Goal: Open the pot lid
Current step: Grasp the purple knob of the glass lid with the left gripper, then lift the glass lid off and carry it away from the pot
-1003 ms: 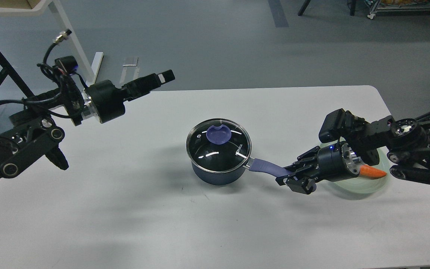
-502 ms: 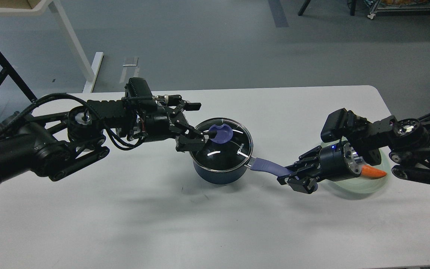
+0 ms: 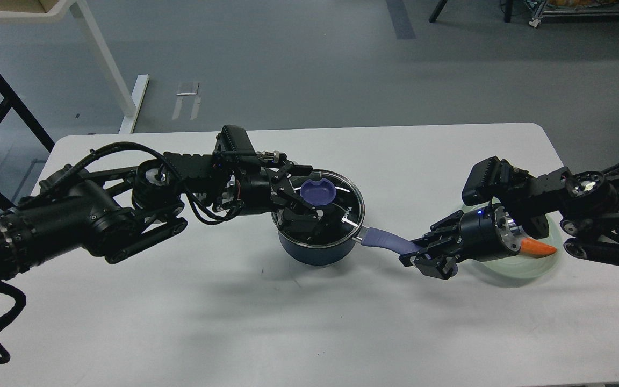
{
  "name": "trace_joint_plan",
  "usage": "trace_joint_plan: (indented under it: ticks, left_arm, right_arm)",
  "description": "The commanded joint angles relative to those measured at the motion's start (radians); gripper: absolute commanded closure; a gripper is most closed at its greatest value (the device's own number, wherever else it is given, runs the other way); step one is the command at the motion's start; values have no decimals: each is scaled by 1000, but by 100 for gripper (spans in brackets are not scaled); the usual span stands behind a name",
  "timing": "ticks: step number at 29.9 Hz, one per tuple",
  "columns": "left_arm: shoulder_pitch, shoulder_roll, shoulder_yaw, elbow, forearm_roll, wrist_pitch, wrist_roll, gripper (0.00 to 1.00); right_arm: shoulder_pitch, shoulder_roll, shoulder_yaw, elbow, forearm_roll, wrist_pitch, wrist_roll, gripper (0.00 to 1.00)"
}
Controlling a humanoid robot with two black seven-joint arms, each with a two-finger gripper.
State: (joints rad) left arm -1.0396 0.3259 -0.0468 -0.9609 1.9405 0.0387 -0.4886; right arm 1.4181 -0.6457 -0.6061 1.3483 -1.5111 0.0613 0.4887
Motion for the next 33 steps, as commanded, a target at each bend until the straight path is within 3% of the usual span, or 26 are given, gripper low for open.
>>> trace_joint_plan:
  ticks: [1, 6, 17, 25, 33]
  left_arm:
    - [3, -18, 1, 19, 0, 0, 0, 1]
    - [9, -44, 1, 56, 2, 15, 0, 7]
    - [7, -56, 22, 65, 8, 44, 0, 58]
    - [-23, -28, 42, 48, 2, 92, 0, 62]
    - [-85, 160, 44, -25, 2, 148, 0, 61]
  right_arm:
    - [-1, 0, 0, 0, 0, 0, 0, 69]
    - [-1, 0, 0, 0, 6, 0, 0, 69]
    - [-1, 0, 0, 0, 9, 0, 0, 69]
    - [-1, -8, 0, 2, 9, 0, 0, 69]
    - [-1, -14, 0, 2, 11, 0, 0, 69]
